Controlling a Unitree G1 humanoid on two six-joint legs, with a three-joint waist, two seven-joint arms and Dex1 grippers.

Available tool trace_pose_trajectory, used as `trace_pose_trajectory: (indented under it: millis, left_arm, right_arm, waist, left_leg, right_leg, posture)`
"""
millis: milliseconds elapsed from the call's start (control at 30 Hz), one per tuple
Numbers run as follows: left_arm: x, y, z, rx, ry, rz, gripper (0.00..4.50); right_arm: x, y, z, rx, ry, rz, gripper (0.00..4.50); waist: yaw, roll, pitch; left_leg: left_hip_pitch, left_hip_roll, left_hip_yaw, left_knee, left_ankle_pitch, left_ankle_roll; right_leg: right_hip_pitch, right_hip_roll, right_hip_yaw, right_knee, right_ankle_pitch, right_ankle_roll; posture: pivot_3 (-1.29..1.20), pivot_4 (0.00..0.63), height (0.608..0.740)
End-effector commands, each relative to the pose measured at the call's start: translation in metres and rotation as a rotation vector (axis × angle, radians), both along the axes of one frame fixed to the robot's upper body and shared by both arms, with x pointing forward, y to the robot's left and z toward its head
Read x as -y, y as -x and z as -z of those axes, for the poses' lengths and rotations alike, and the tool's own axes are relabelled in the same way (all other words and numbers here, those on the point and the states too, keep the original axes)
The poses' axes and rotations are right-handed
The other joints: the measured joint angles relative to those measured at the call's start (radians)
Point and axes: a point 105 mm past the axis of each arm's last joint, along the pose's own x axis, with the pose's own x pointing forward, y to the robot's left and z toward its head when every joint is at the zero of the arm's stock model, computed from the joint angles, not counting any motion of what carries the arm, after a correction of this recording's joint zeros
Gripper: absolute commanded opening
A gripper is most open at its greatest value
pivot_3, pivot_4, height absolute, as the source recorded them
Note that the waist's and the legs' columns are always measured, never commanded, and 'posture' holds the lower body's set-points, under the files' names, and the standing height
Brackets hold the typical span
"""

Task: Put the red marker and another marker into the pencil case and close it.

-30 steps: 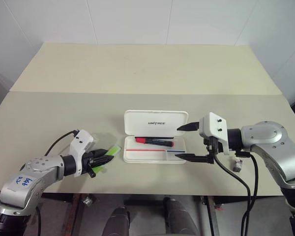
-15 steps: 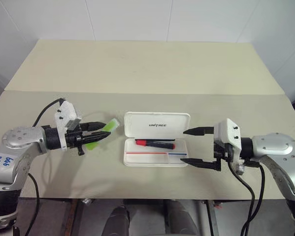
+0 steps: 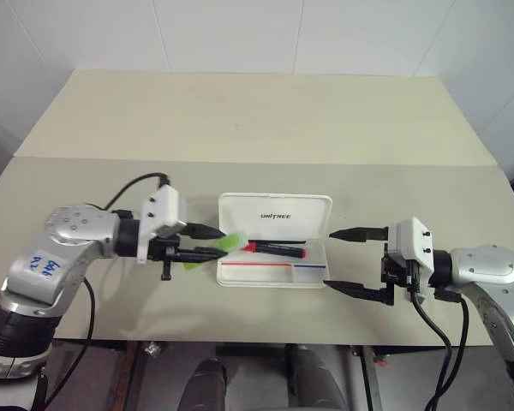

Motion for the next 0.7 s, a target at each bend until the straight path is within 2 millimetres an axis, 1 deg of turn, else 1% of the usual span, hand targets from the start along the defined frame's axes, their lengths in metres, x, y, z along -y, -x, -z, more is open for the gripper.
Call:
trace_pose_trajectory:
  millis: [33,200,300,367,467,567,600,700]
  left_arm:
    - [0.018,0.005,-0.011,0.040,0.035,0.053,1.17]
    - [0.033,0.003,0.002,0.062,-0.034,0.083,1.17]
    - [0.045,0.006,0.003,0.047,0.009,0.130,1.17]
    - [0.050,0.004,0.007,0.050,-0.006,0.123,1.17]
    - [0.052,-0.005,0.021,0.100,-0.135,0.096,1.17]
    - [0.053,-0.009,0.028,0.123,-0.218,0.099,1.17]
    - [0.054,-0.010,0.029,0.127,-0.239,0.111,1.17]
    - [0.061,-0.017,0.023,0.161,-0.240,0.099,1.17]
  right_arm:
    - [0.008,0.001,-0.008,0.047,0.013,0.017,4.50]
    - [0.010,-0.001,-0.009,0.055,0.014,0.034,4.50]
    - [0.010,-0.002,-0.007,0.051,0.018,0.044,4.50]
    - [0.010,-0.002,-0.007,0.050,0.019,0.046,4.50]
    - [0.009,-0.003,-0.007,0.050,0.018,0.055,4.50]
    - [0.009,-0.003,-0.006,0.050,0.019,0.058,4.50]
    - [0.009,-0.003,-0.006,0.049,0.020,0.059,4.50]
    - [0.009,-0.003,-0.005,0.046,0.020,0.064,4.50]
  waist:
    - [0.001,0.000,0.000]
    - [-0.002,0.000,0.000]
    - [-0.001,0.000,0.000]
    - [-0.001,0.000,0.000]
    - [0.001,0.000,0.000]
    - [0.000,0.000,0.000]
    - [0.000,0.000,0.000]
    - [0.001,-0.001,0.000]
  left_leg:
    - [0.000,0.000,0.000,0.000,0.000,0.000]
    - [0.002,0.000,0.001,0.000,0.000,0.000]
    - [0.002,0.000,0.001,0.000,0.000,0.000]
    - [0.002,0.000,0.001,0.001,0.000,0.000]
    - [0.003,0.000,0.001,0.001,0.000,0.000]
    - [0.003,0.000,0.001,0.001,0.000,0.000]
    - [0.003,0.000,0.002,0.001,0.000,0.000]
    - [0.003,0.000,0.002,0.001,0.000,0.000]
  right_leg:
    - [0.000,0.000,0.000,0.000,0.000,0.000]
    - [0.000,0.000,0.001,0.002,0.000,0.000]
    - [0.000,0.001,0.002,0.003,0.000,0.000]
    - [0.000,0.001,0.002,0.003,0.000,0.000]
    - [0.000,0.001,0.002,0.003,0.000,0.000]
    - [0.001,0.001,0.003,0.003,0.000,0.000]
    - [0.001,0.001,0.003,0.003,0.000,0.000]
    - [0.001,0.001,0.003,0.003,0.000,0.000]
  posture:
    - [0.00,0.150,0.740]
    - [0.00,0.150,0.740]
    - [0.00,0.150,0.740]
    - [0.00,0.150,0.740]
    - [0.00,0.150,0.740]
    - [0.00,0.150,0.740]
    - [0.00,0.150,0.740]
    - [0.00,0.150,0.740]
